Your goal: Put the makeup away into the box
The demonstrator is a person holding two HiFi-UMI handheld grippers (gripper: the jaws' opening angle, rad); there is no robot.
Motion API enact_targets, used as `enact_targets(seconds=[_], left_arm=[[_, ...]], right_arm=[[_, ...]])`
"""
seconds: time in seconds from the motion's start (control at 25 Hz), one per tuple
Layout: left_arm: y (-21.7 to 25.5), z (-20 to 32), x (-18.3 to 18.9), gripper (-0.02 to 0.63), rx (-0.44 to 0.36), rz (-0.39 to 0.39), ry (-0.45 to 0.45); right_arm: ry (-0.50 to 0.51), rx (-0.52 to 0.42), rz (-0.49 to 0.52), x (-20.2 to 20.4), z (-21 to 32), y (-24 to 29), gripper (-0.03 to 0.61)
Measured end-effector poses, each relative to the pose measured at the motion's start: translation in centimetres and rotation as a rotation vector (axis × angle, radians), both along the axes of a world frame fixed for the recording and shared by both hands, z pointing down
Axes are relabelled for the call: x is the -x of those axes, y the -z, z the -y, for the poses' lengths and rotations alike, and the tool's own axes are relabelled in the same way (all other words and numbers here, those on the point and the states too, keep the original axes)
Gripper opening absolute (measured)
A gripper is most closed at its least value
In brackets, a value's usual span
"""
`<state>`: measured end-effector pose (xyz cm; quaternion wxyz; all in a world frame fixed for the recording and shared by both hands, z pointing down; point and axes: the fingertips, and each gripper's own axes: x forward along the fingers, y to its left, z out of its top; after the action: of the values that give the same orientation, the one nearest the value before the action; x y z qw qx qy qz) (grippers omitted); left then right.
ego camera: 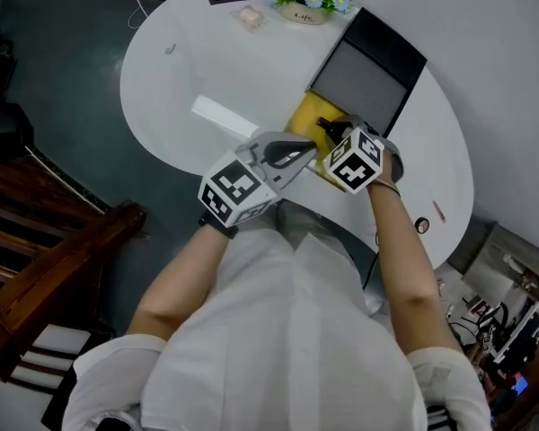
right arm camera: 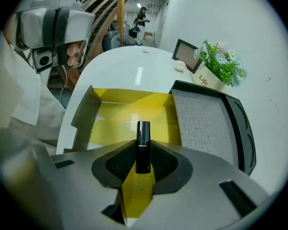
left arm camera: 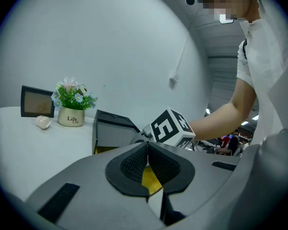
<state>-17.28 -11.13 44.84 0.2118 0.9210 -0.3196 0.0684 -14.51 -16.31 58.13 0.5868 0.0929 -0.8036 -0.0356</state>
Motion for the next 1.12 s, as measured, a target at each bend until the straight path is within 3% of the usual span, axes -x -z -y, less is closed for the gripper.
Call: enact_targets(seconds=[0.4, 1.12], left_arm=[[-0.1, -0.3, 0.8, 0.018, 0.002, 0.015, -0.022], [0.4, -0.6, -2.4, 0.020, -0.011, 0.048, -0.096]], right_arm=[[-0.018, -0.036, -0.014, 0.7, 0.3, -1.3, 0.089], [-0.104, -0.047, 0.144, -0.3, -0.6, 2.1, 0.107]])
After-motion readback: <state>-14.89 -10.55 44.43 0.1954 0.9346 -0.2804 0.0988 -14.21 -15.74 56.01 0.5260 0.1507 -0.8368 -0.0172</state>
